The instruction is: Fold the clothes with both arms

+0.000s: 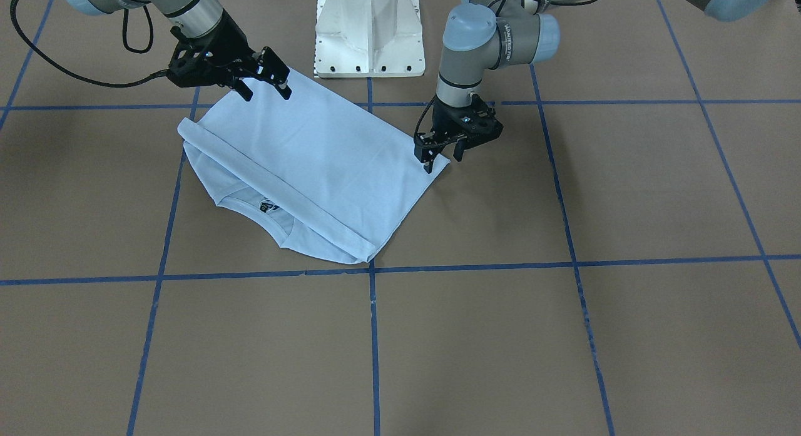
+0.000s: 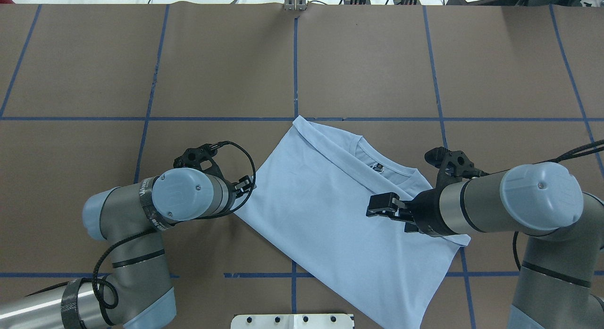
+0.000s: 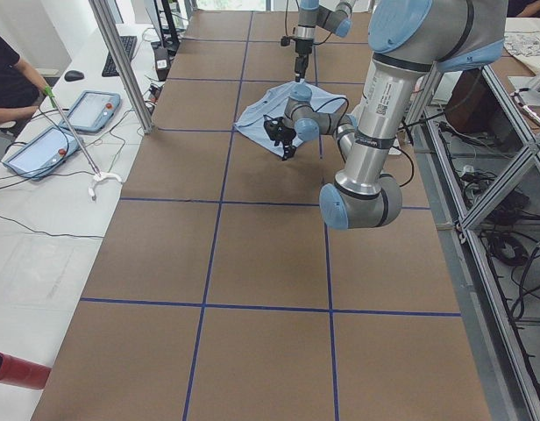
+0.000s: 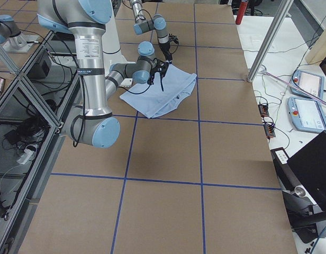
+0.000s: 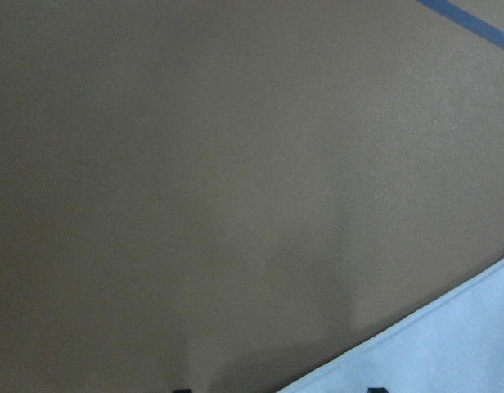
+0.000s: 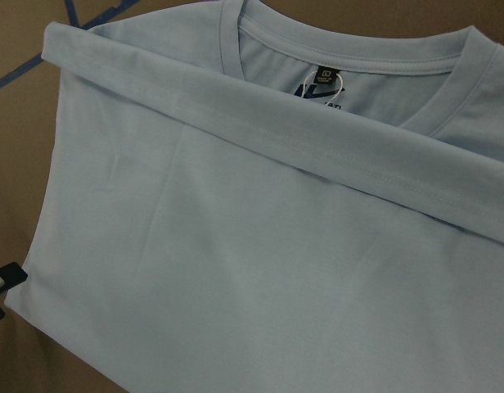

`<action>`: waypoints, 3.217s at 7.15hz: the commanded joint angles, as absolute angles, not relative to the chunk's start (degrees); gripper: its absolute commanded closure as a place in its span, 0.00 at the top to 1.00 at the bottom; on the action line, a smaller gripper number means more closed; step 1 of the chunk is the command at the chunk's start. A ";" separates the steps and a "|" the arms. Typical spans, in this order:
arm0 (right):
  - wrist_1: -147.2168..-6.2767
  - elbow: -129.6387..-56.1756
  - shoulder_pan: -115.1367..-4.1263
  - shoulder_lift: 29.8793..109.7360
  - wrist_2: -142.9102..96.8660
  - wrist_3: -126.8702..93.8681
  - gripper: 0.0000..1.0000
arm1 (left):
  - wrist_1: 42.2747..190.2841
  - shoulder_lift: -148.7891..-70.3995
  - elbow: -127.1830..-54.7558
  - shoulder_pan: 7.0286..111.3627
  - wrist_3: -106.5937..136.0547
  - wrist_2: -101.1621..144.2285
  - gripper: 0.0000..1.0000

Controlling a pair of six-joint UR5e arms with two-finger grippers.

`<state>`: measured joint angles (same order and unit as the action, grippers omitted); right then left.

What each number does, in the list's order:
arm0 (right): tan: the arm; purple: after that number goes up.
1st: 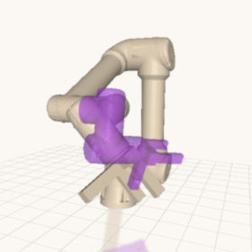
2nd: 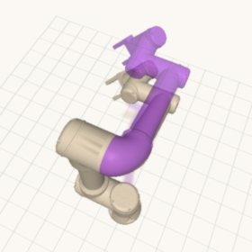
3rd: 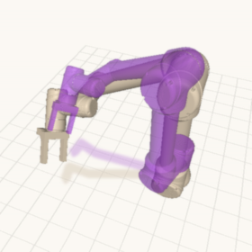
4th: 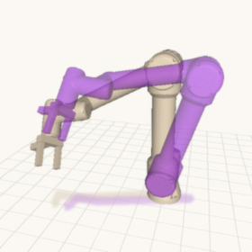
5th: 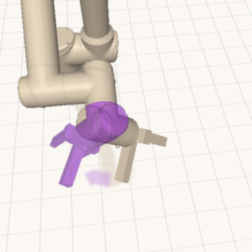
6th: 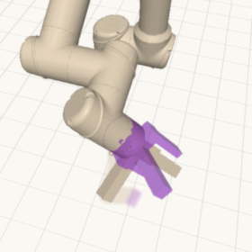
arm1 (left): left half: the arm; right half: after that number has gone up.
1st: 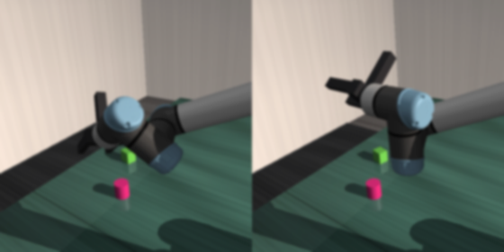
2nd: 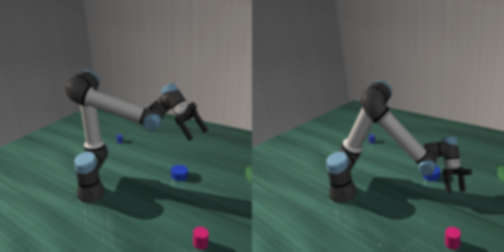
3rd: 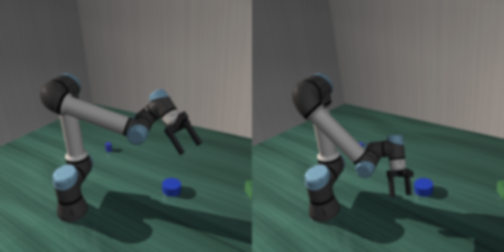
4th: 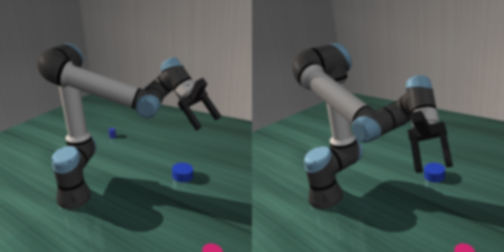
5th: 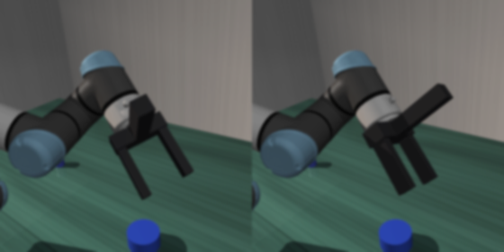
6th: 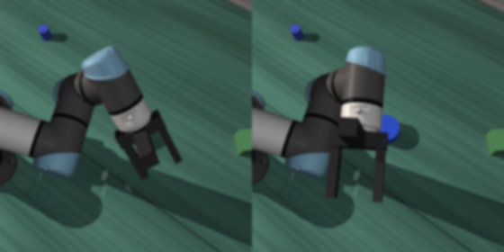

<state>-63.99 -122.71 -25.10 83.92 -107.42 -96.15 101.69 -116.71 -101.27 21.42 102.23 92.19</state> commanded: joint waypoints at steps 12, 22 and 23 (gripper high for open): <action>-63.90 -121.29 -27.07 83.85 -105.91 -95.63 1.00 | 104.56 -129.09 -86.18 34.78 91.53 89.47 0.00; -63.98 -118.65 -26.98 81.92 -103.01 -95.36 1.00 | 133.68 -143.79 -54.23 40.78 70.44 85.78 0.99; -64.59 -117.87 -27.16 81.74 -102.92 -95.27 1.00 | 133.77 -143.79 -54.23 42.43 69.79 87.61 1.00</action>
<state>-64.12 -118.54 -27.06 82.00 -103.02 -95.37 133.42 -143.75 -54.45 41.16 71.48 86.32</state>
